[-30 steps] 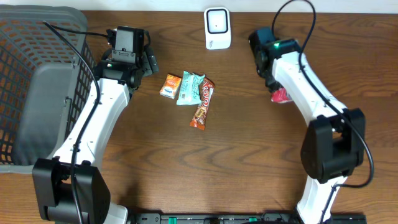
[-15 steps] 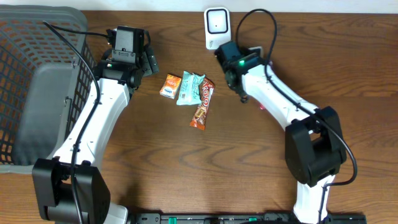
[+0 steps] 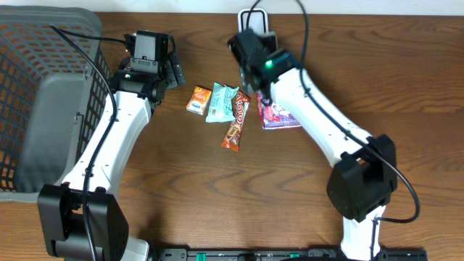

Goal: Scan the item barcode

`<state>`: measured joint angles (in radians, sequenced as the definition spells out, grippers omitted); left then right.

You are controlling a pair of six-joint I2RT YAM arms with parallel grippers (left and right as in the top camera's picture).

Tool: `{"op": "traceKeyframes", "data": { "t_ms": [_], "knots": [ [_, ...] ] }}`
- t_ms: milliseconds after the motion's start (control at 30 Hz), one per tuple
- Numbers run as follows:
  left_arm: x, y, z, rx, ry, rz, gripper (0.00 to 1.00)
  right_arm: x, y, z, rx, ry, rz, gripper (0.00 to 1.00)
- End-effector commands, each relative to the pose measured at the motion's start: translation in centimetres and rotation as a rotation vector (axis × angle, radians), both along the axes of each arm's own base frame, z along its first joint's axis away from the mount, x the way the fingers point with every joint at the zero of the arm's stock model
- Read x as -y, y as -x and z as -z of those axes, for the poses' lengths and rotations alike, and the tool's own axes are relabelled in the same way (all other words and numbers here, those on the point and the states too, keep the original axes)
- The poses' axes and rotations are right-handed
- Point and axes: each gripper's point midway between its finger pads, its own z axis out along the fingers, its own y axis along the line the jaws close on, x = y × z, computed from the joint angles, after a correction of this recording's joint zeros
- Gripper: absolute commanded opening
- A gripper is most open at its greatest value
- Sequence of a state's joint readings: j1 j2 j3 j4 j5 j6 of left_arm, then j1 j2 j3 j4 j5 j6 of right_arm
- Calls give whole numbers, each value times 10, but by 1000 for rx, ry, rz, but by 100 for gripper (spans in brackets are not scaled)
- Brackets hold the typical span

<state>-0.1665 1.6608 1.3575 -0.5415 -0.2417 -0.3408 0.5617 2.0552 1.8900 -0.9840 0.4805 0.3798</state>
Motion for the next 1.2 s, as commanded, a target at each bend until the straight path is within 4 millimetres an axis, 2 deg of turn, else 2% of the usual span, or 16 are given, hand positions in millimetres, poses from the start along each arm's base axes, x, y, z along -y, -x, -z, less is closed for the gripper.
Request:
{"op": "traceKeyframes", "data": {
  "t_ms": [0,67,133,267,333,433,533,600,633,667,700,767,867,967,1000,1167],
  "knots": [
    [-3,0,1,1,1,-15,99,16,-12,-31,28,-14,3,96],
    [-3,0,1,1,1,-15,99,34,-13,-35,12,-5,35,97],
    [-3,0,1,1,1,-15,99,52,-12,-31,-28,-2,64,99],
    [-3,0,1,1,0,-15,99,88,-5,-10,-155,-61,99,99],
    [-3,0,1,1,1,-15,99,99,-2,2,-222,-163,108,99],
    [-3,0,1,1,0,-15,99,85,3,19,-329,-414,-65,99],
    [-3,0,1,1,0,-15,99,59,16,22,-383,-688,-295,98],
    [-3,0,1,1,0,-15,99,49,23,23,-394,-814,-365,98],
    [-3,0,1,1,0,-15,99,48,25,27,-400,-826,-364,92],
    [-3,0,1,1,0,-15,99,49,26,32,-414,-824,-335,84],
    [-3,0,1,1,0,-15,99,51,28,39,-433,-801,-286,80],
    [-3,0,1,1,1,-15,99,61,30,52,-461,-699,-158,78],
    [-3,0,1,1,0,-15,99,63,30,55,-438,-531,-99,83],
    [-3,0,1,1,1,-15,99,56,26,48,-381,-390,-92,97],
    [-3,0,1,1,1,-15,99,55,24,47,-356,-334,-77,98],
    [-3,0,1,1,1,-15,99,54,21,42,-211,-66,73,97]
  ]
}}
